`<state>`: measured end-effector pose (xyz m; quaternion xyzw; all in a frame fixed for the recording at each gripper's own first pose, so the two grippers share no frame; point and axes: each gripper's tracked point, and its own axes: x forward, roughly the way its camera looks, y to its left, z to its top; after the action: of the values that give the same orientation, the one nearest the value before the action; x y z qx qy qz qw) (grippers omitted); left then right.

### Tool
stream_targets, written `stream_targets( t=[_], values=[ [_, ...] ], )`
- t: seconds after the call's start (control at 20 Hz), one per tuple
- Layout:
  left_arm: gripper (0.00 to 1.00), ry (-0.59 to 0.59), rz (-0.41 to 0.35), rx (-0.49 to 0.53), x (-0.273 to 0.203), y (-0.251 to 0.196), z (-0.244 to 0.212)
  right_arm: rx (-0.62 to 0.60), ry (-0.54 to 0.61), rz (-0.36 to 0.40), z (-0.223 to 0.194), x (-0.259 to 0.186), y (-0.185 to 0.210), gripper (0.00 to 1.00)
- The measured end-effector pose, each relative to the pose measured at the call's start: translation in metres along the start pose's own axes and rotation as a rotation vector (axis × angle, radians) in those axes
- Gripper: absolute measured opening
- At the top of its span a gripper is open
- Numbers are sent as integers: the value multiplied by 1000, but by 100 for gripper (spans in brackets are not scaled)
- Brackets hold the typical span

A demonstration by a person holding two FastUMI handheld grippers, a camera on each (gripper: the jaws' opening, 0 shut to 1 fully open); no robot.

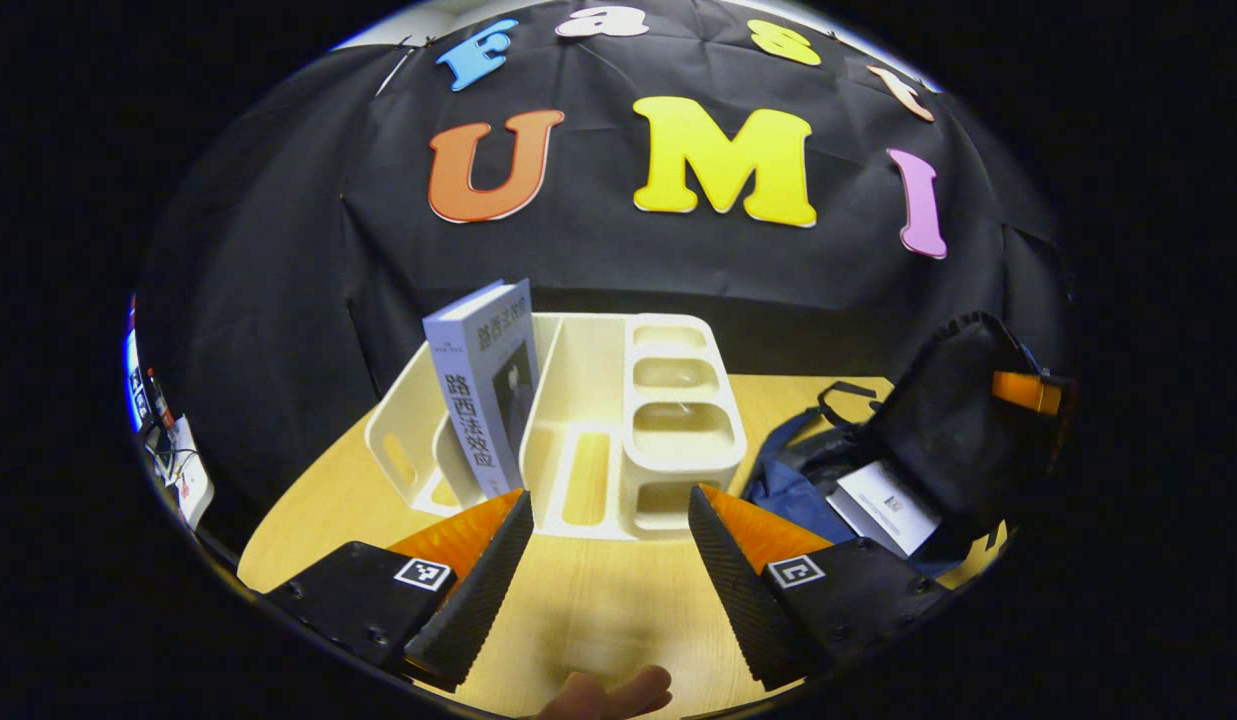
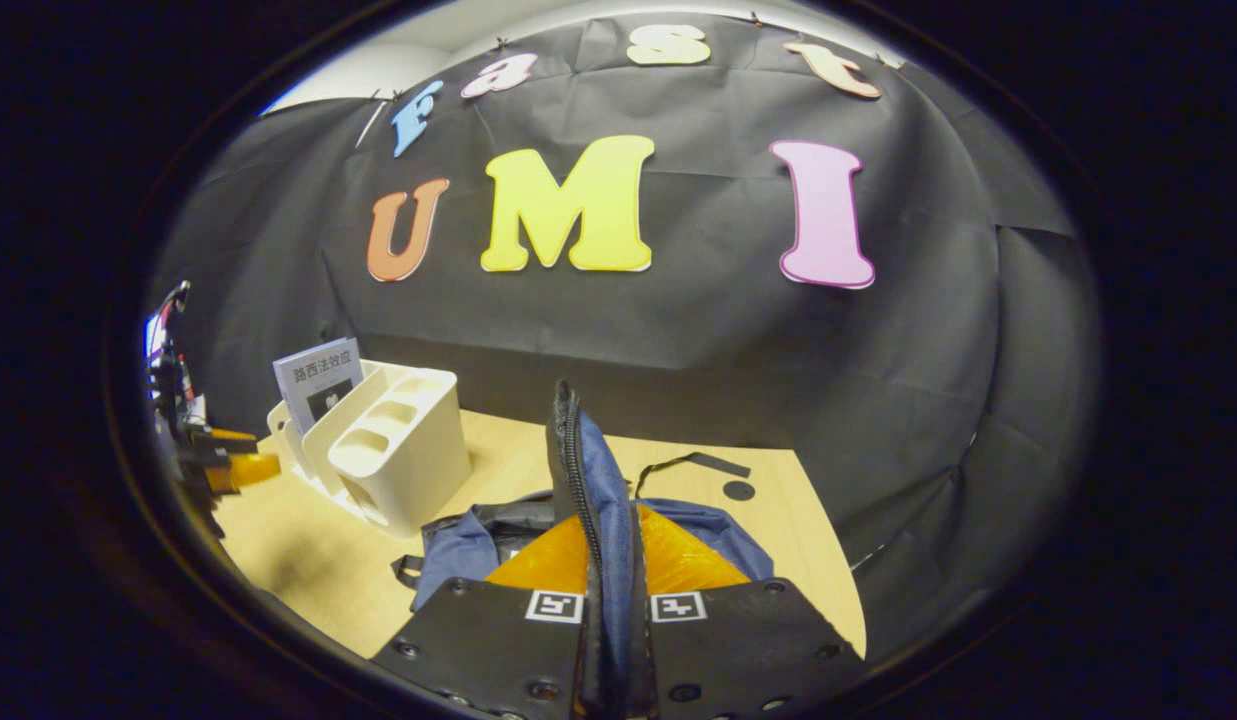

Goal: Open the schoolbag, grab two books from the bookshelf and put them into the schoolbag.

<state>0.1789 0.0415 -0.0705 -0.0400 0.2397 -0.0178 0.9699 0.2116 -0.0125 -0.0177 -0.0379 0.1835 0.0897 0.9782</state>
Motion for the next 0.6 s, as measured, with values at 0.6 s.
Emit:
stream_targets(
  t=[0.6],
  values=[
    [100,-63,26,85,77,81,142,48,-12,31,-7,-1,-3,10]
  ],
)
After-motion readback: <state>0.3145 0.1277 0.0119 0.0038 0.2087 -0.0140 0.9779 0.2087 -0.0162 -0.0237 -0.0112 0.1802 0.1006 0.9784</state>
